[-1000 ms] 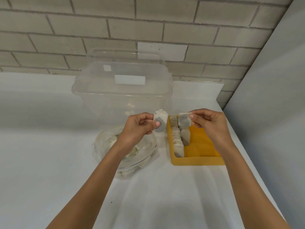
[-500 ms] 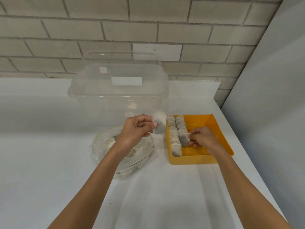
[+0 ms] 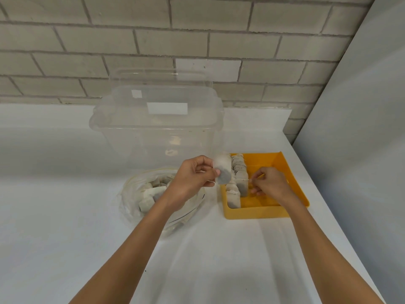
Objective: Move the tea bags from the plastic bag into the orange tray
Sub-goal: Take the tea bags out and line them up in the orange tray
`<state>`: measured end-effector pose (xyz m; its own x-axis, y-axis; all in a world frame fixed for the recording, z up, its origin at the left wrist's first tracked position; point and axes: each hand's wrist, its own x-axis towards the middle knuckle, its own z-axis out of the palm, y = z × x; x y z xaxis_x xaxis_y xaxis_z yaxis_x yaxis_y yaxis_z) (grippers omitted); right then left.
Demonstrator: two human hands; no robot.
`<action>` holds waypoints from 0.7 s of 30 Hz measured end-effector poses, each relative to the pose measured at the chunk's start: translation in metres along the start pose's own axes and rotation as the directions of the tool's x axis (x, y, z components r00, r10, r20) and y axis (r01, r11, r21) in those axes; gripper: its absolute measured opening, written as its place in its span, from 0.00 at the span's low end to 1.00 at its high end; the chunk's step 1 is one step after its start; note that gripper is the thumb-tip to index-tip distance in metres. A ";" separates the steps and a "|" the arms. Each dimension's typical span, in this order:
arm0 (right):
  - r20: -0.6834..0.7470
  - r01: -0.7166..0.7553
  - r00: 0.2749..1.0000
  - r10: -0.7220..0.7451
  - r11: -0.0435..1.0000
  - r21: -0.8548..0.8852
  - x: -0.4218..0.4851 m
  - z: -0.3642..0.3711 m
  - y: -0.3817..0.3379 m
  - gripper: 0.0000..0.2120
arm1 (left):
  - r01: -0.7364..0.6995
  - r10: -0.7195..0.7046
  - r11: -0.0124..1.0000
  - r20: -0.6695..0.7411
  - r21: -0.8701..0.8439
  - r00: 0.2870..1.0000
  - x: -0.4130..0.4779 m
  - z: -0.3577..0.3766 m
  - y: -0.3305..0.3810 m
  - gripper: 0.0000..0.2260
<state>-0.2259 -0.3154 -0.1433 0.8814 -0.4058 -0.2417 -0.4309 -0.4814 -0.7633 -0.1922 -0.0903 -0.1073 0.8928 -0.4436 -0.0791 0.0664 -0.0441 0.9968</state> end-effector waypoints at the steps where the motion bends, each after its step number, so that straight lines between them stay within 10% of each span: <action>1: -0.013 0.037 0.999 -0.037 0.999 0.014 -0.003 -0.002 -0.004 0.02 | 0.000 0.000 1.000 0.015 0.005 1.000 0.001 0.003 0.000 0.03; 7: 0.106 0.121 0.981 -0.160 0.943 0.310 -0.026 -0.007 -0.031 0.10 | -0.035 0.030 0.996 0.058 0.086 0.998 0.014 0.022 0.006 0.11; 21: 0.056 0.169 0.979 -0.198 0.927 0.336 -0.033 -0.020 -0.016 0.05 | -0.179 0.119 0.902 0.172 0.393 0.978 0.046 0.053 0.006 0.08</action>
<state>-0.2521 -0.3093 -0.1108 0.9588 -0.2583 -0.1186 -0.1857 -0.2535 -0.9493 -0.1740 -0.1584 -0.1056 0.8041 -0.5931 0.0394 -0.2750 -0.3124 0.9093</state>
